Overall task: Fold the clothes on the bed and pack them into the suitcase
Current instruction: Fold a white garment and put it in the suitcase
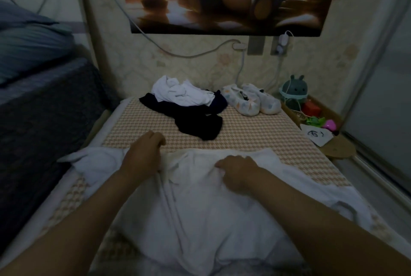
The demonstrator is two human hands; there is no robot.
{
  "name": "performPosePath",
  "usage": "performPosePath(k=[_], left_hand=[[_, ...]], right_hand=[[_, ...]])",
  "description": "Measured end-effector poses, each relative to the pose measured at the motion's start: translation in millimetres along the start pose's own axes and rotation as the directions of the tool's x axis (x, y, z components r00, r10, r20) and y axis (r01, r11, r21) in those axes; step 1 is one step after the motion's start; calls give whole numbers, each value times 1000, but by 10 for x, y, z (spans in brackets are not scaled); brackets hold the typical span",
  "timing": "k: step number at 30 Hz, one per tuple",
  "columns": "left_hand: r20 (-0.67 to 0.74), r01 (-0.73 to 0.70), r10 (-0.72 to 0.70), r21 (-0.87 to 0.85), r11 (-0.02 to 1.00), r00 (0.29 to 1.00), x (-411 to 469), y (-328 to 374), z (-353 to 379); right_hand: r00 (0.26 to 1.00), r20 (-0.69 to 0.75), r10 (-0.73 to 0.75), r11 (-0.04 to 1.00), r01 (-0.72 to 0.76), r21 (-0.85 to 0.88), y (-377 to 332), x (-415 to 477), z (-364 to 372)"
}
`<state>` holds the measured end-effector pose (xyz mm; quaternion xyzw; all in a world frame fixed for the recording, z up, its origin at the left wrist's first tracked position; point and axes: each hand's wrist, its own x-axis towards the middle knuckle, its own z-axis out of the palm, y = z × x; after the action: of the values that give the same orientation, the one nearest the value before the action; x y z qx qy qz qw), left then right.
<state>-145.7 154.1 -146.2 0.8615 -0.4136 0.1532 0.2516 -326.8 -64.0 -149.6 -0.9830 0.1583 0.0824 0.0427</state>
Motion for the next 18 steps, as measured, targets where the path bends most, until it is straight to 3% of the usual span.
performPosePath(k=[1, 3, 4, 5, 6, 7, 9, 10, 11, 12, 13, 15, 18], left_hand=[[17, 31, -31, 17, 999, 999, -97, -17, -146], [-150, 151, -167, -113, 982, 974, -225, -15, -390], [-264, 296, -361, -254, 921, 895, -208, -8, -470], [-139, 551, -601, -278, 787, 787, -217, -38, -544], [113, 703, -694, -125, 700, 711, -214, -114, -569], [229, 755, -740, 31, 655, 633, -302, -225, -567], [389, 648, -752, 385, 657, 532, -490, -473, -535], [366, 589, -719, 414, 694, 590, -630, -618, -516], [288, 548, -622, 299, 781, 728, -707, -606, -564], [206, 505, -537, 189, 842, 818, -793, -588, -591], [132, 485, -490, 69, 872, 862, -872, -554, -624], [19, 548, -553, -173, 819, 833, -924, -450, -739], [13, 624, -652, -305, 719, 758, -840, -531, -923]], right_hand=[[999, -5, 37, 994, -38, -100, -109, 28, -27], [993, -115, 41, 980, -63, -190, -340, 83, -116], [986, -165, 14, 987, -40, -156, -456, 119, -151], [981, -194, -28, 996, 11, -88, -572, 157, -168], [974, -210, -84, 996, 84, -10, -698, 192, -176], [965, -218, -147, 984, 165, 62, -827, 223, -164], [938, -237, -253, 939, 297, 174, -1089, 247, -93], [922, -255, -290, 915, 346, 209, -1210, 258, -40], [906, -279, -319, 897, 384, 221, -1321, 262, 15], [895, -296, -334, 888, 404, 218, -1414, 257, 64], [890, -306, -338, 887, 410, 213, -1486, 250, 113], [889, -319, -330, 893, 403, 198, -1557, 237, 188], [903, -305, -303, 912, 367, 181, -1547, 236, 242]])
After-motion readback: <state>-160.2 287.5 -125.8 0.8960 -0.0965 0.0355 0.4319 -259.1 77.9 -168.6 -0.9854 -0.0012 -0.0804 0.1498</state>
